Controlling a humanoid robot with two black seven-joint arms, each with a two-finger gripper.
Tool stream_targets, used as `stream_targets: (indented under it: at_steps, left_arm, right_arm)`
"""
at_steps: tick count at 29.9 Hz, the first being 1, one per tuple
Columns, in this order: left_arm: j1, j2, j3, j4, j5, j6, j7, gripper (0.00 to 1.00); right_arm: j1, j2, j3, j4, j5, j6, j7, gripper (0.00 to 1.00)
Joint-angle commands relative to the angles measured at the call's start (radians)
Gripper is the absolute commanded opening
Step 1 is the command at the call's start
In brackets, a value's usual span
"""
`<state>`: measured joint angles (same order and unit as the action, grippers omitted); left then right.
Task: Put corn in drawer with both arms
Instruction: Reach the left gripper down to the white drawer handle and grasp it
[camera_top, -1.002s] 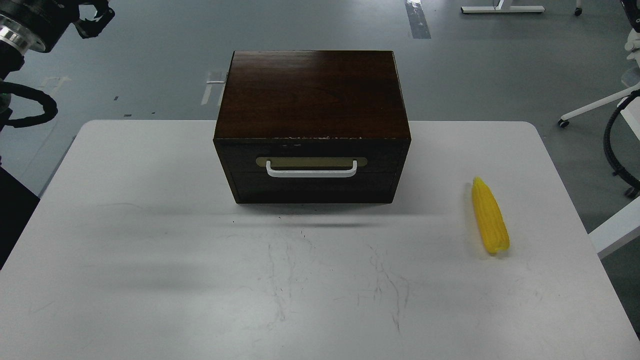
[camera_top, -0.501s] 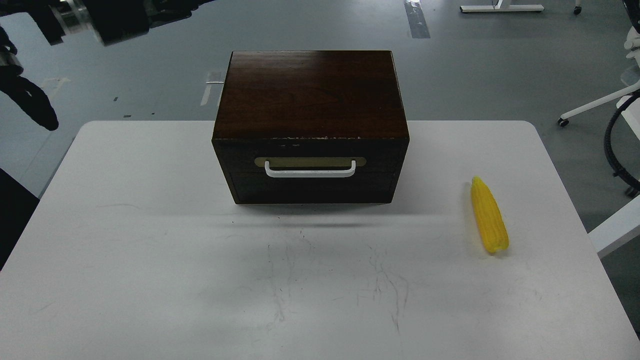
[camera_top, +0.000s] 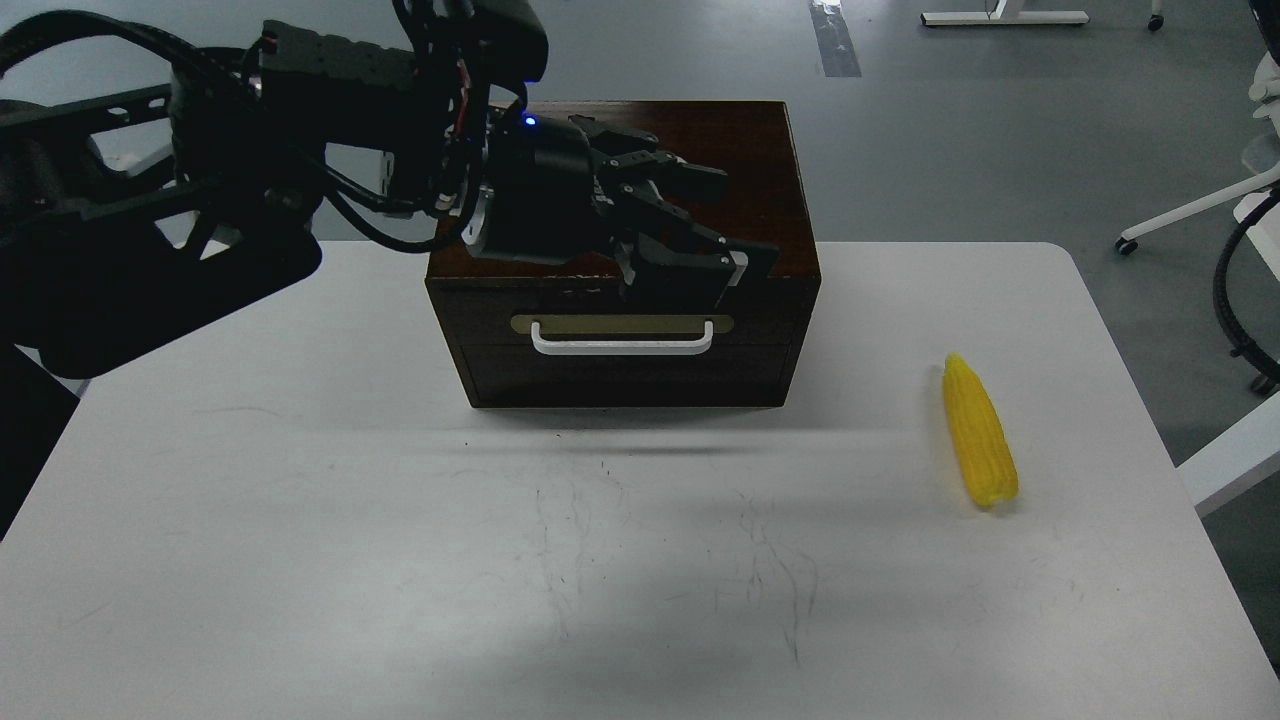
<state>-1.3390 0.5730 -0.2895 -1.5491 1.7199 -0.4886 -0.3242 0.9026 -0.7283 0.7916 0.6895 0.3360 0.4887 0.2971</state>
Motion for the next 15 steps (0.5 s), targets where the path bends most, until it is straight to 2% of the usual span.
stream_targets:
  at_steps: [1, 7, 15]
  left_arm:
    - [-0.014, -0.028, 0.095, 0.012, 0.107, 0.000, -0.030, 0.80]
    - [-0.019, -0.032, 0.194, 0.041, 0.165, 0.000, -0.055, 0.80]
    - [-0.049, -0.058, 0.233, 0.075, 0.250, 0.000, -0.056, 0.80]
  right_arm:
    - [-0.011, 0.000, 0.000, -0.010, 0.000, 0.000, 0.000, 1.00]
    - [-0.041, 0.000, 0.001, -0.018, 0.001, 0.000, 0.013, 1.00]
    - [-0.031, 0.001, 0.000, -0.068, 0.001, 0.000, 0.011, 1.00]
